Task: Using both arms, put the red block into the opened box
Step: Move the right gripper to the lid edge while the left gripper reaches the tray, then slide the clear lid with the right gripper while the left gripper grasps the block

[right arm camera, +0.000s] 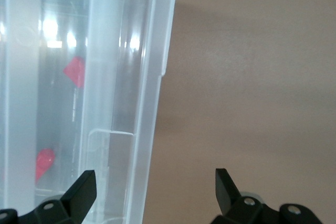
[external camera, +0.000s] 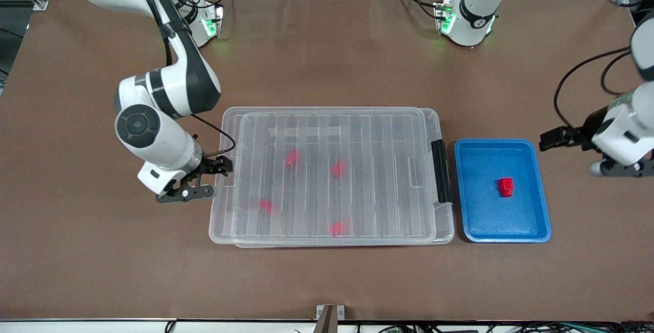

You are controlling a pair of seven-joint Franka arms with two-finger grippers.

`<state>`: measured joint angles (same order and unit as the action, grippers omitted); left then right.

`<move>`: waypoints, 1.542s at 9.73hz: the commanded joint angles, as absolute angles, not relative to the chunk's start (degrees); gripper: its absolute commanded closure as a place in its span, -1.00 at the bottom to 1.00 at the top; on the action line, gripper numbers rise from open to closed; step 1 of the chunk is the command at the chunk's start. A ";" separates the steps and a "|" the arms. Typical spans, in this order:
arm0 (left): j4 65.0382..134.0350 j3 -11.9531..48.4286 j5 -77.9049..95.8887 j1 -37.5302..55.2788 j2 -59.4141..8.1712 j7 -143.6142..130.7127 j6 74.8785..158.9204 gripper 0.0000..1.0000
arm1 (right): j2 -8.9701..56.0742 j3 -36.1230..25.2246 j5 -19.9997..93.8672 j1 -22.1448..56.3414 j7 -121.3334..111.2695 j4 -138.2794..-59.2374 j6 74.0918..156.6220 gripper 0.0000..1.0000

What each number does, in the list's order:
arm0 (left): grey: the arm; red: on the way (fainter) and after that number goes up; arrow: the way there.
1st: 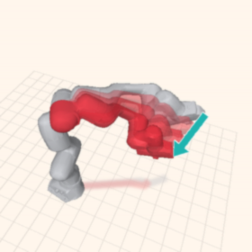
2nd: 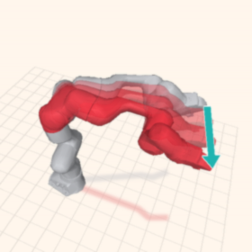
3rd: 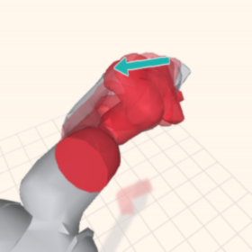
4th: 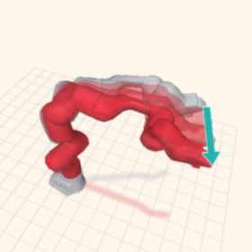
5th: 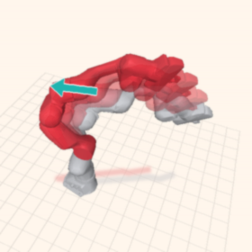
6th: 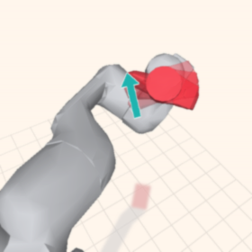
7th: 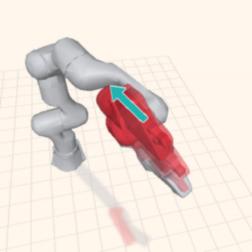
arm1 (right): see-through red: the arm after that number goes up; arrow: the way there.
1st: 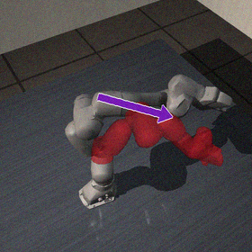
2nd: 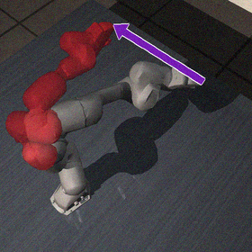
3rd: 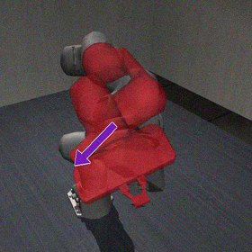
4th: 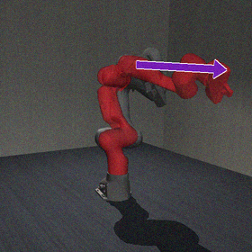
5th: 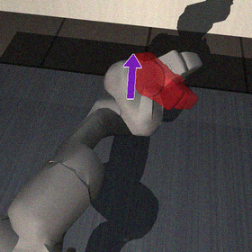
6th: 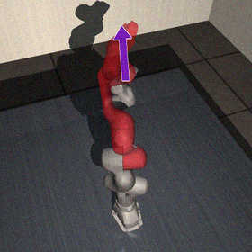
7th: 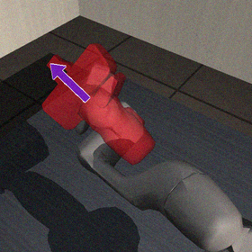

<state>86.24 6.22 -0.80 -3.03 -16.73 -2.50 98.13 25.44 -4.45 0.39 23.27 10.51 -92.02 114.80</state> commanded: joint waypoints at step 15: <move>90.97 5.98 -8.35 -7.03 -44.56 -3.07 117.51 -0.22 | 22.32 -5.62 -6.42 9.32 -7.30 -97.21 114.44 -1.00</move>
